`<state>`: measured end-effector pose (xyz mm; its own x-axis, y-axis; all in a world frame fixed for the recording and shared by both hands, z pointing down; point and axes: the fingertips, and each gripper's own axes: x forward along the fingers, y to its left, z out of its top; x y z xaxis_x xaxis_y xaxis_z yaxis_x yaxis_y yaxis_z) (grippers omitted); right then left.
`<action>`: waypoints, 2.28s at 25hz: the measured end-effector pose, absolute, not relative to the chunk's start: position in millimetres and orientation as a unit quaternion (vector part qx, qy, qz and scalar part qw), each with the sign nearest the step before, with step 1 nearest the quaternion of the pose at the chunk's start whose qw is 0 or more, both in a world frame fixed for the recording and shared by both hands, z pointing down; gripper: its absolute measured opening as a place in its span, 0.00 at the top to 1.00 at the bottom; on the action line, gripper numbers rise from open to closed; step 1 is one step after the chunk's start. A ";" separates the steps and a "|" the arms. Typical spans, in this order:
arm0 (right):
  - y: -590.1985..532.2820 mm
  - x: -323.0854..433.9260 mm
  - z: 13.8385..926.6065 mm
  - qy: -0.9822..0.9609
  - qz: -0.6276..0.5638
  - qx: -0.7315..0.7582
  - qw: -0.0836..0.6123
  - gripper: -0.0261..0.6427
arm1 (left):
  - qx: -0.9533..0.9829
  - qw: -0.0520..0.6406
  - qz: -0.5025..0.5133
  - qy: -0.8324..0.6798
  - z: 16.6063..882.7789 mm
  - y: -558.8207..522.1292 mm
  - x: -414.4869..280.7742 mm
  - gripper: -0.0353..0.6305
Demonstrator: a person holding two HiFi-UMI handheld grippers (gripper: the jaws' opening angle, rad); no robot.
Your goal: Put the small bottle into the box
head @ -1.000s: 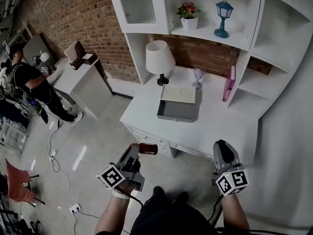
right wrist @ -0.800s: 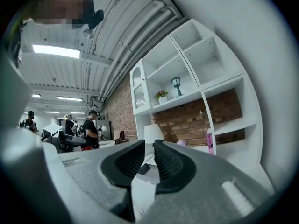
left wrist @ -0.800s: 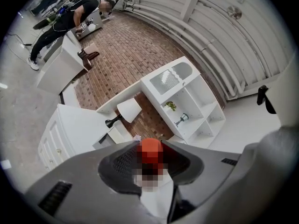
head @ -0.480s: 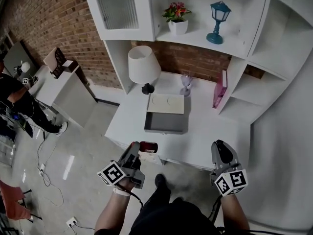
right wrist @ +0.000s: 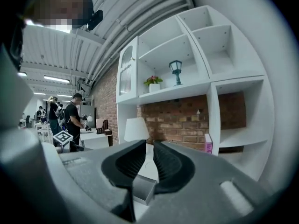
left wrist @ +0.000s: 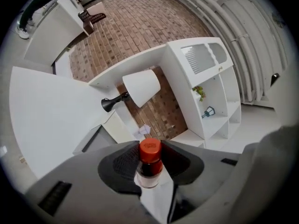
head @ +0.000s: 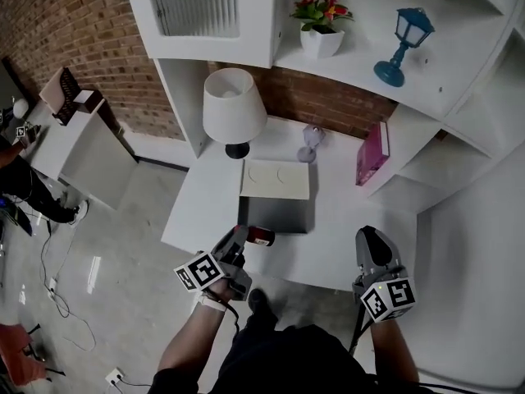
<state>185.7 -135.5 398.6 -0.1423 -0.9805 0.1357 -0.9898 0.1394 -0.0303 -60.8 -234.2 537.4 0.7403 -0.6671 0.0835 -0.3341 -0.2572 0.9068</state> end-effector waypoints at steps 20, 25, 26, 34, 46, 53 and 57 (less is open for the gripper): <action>-201.0 224.5 445.3 -0.770 0.102 0.628 0.046 0.92 | 0.747 0.568 0.011 -0.344 644.1 -295.4 22.2 0.74; -210.8 255.4 460.6 -0.764 0.125 0.632 0.028 0.92 | 0.746 0.564 0.051 -0.349 657.1 -303.0 53.7 0.74; -211.9 259.7 462.2 -0.763 0.129 0.632 0.027 0.92 | 0.747 0.564 0.057 -0.348 658.5 -304.2 59.0 0.74; -218.6 289.7 483.5 -0.755 0.156 0.636 0.014 0.93 | 0.730 0.575 0.154 -0.335 690.9 -300.9 92.5 0.74; -223.1 297.5 496.9 -0.757 0.170 0.631 0.011 0.94 | 0.693 0.569 0.213 -0.389 714.2 -320.2 91.9 0.73; -225.4 296.7 490.9 -0.758 0.165 0.631 0.013 0.95 | 0.660 0.610 0.168 -0.405 714.7 -325.2 86.3 0.67; -227.7 291.9 487.3 -0.761 0.161 0.628 0.018 0.95 | 0.670 0.605 0.160 -0.399 707.7 -321.3 85.2 0.67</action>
<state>291.9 -227.7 487.3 -0.2102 -0.9503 0.2295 -0.9618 0.1590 -0.2226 85.2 -321.3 707.7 0.6299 -0.3416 0.6975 -0.7287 0.0507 0.6829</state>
